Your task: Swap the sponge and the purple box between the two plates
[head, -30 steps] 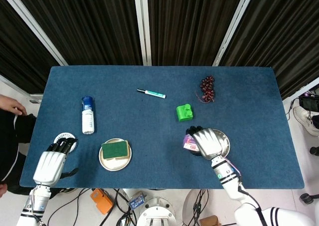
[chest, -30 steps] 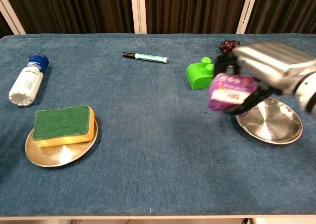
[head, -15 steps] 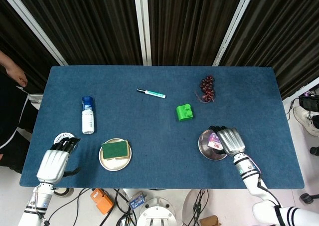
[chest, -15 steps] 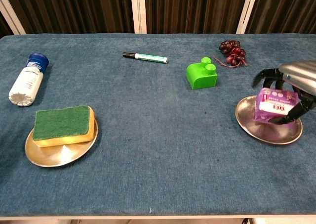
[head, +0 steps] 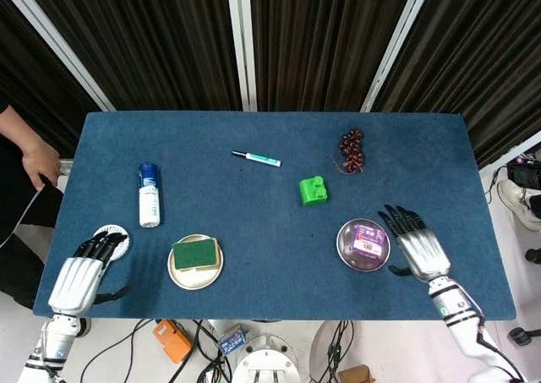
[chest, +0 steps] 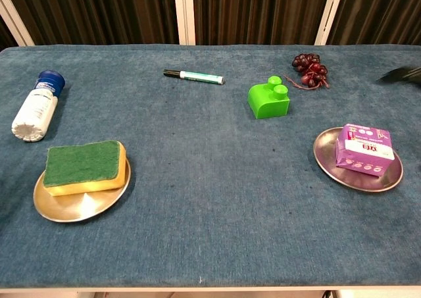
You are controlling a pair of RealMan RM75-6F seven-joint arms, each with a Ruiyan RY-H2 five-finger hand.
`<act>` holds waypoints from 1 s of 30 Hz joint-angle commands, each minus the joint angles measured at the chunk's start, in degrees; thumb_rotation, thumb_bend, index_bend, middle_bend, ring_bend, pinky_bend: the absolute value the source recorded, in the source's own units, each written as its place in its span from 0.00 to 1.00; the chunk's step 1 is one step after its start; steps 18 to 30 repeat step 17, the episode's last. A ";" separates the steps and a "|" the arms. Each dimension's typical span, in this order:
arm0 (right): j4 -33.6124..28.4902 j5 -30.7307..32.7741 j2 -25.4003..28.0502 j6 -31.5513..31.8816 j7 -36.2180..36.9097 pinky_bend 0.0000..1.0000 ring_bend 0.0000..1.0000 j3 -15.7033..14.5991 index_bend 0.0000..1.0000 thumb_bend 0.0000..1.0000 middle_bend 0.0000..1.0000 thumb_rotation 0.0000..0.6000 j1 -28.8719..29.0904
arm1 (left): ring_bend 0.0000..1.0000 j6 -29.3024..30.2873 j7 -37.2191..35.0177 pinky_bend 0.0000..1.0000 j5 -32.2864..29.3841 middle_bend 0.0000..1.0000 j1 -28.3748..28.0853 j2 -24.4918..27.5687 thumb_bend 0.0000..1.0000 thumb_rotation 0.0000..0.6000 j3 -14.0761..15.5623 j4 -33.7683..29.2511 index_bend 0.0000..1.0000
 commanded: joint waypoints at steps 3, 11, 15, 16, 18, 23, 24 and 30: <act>3.73 -3.60 4.72 23.14 1.72 0.00 0.00 -4.51 0.00 0.18 0.00 1.00 -16.81 | 0.00 8.91 -5.65 0.08 -1.12 0.06 6.59 -3.33 0.09 1.00 -0.59 12.65 0.14; 10.58 -4.96 4.59 28.90 12.16 0.00 0.00 -3.57 0.00 0.18 0.00 1.00 -21.52 | 0.00 12.21 -7.05 0.07 0.16 0.04 8.86 -3.23 0.09 1.00 -0.82 14.78 0.08; 10.31 -6.09 5.03 26.49 11.86 0.00 0.00 -3.77 0.00 0.18 0.00 1.00 -20.84 | 0.00 12.52 -7.54 0.07 0.61 0.04 9.41 -3.07 0.09 1.00 -0.76 14.87 0.08; 10.22 -6.37 5.06 26.15 11.72 0.00 0.00 -3.76 0.00 0.18 0.00 1.00 -20.73 | 0.00 12.25 -7.81 0.07 0.77 0.04 9.43 -2.93 0.09 1.00 -0.59 14.80 0.08; 10.12 -6.73 5.08 25.67 11.43 0.00 0.00 -3.78 0.00 0.18 0.00 1.00 -20.59 | 0.00 11.88 -8.22 0.07 1.01 0.04 9.40 -2.63 0.09 1.00 -0.36 14.68 0.08; 10.12 -6.73 5.08 25.67 11.43 0.00 0.00 -3.78 0.00 0.18 0.00 1.00 -20.59 | 0.00 11.88 -8.22 0.07 1.01 0.04 9.40 -2.63 0.09 1.00 -0.36 14.68 0.08; 10.12 -6.73 5.08 25.67 11.43 0.00 0.00 -3.78 0.00 0.18 0.00 1.00 -20.59 | 0.00 11.88 -8.22 0.07 1.01 0.04 9.40 -2.63 0.09 1.00 -0.36 14.68 0.08; 10.12 -6.73 5.08 25.67 11.43 0.00 0.00 -3.78 0.00 0.18 0.00 1.00 -20.59 | 0.00 11.88 -8.22 0.07 1.01 0.04 9.40 -2.63 0.09 1.00 -0.36 14.68 0.08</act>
